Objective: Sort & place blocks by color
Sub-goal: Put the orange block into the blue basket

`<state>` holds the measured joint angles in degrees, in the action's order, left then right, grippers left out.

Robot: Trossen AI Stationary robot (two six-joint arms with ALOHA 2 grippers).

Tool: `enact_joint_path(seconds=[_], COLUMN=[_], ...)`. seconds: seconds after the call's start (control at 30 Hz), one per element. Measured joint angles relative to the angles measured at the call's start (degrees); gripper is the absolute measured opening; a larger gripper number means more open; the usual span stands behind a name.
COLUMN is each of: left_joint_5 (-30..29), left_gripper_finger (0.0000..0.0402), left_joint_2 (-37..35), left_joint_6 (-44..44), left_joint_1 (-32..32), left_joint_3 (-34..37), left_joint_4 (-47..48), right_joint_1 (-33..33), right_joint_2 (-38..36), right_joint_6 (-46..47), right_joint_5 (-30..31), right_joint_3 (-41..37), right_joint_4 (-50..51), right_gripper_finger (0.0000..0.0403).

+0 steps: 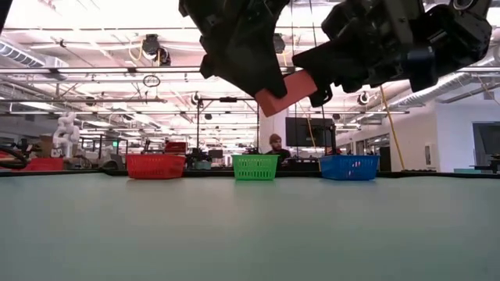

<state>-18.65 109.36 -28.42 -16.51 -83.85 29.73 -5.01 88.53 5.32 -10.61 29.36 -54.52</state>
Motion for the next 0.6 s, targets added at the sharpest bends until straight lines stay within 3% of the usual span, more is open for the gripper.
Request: enact_joint_path(seconds=[0.47, 0.6], left_joint_5=[-1.16, -1.36], left_gripper_finger=[0.0133, 0.0133], left_joint_2=[-0.51, -0.79], left_joint_6=[0.5, 0.74], left_joint_1=[0.0, 0.0], left_joint_3=[0.0, -0.02], left_joint_4=[-2.05, -3.21], right_joint_1=[-1.1, -1.12], right_joint_2=[0.0, 0.0], right_joint_6=[-1.8, -3.01], right_joint_5=[0.44, 1.66], right_joint_3=[0.0, 0.0], right_joint_4=[2.59, 2.95], right_gripper_finger=[0.0238, 0.0209])
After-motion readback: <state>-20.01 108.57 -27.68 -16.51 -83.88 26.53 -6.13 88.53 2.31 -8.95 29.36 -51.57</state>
